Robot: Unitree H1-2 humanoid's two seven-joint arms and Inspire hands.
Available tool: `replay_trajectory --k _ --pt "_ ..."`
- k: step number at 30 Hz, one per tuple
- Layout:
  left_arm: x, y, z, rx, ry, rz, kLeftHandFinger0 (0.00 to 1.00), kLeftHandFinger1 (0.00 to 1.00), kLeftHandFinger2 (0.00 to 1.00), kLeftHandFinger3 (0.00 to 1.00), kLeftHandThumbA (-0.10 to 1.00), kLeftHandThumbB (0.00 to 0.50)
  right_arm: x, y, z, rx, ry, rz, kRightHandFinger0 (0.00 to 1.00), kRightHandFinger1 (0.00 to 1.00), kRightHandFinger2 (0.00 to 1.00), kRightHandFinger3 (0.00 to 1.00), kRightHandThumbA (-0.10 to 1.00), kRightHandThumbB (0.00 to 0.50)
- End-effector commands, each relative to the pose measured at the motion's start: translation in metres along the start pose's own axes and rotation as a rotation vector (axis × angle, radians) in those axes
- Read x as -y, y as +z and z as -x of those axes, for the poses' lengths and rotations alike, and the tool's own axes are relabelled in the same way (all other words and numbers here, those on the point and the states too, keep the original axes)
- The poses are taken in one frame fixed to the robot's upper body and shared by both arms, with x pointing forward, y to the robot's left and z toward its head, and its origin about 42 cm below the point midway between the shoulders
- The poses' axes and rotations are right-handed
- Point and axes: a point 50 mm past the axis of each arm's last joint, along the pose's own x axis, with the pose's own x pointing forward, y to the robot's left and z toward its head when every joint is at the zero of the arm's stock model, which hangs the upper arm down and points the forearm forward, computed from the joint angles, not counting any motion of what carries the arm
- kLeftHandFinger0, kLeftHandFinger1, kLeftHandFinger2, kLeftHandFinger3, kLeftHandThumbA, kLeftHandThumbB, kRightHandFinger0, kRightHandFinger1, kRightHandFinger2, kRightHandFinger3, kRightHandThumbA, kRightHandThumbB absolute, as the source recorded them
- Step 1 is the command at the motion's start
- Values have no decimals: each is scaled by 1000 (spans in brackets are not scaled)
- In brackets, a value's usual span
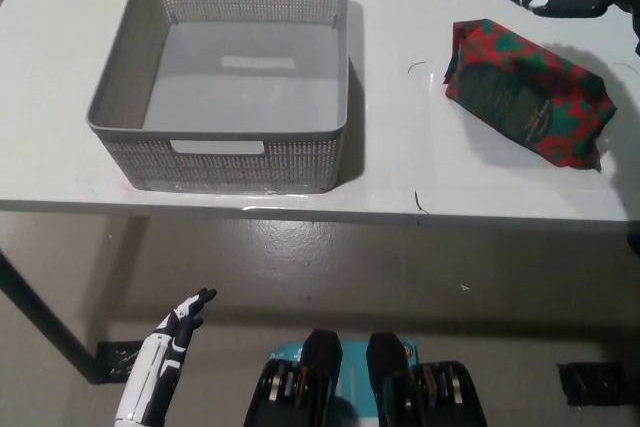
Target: Use the right hand to pick up a bag of coffee beans on the right hand side and place it into a container on the left hand side
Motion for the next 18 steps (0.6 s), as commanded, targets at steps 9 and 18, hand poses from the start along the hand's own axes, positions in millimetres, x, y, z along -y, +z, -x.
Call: replay_trajectory --k 9,18 --pt "-5 9 -1 90 7 -24 1000 1000 1000 1000 1000 100 43 -12 -30 -152 101 100 1000 1000 1000 1000 800 500" --pt "-5 12 -3 96 -5 -16 1000 1000 1000 1000 1000 135 41 -27 -25 -173 179 35 1000 1000 1000 1000 851 500"
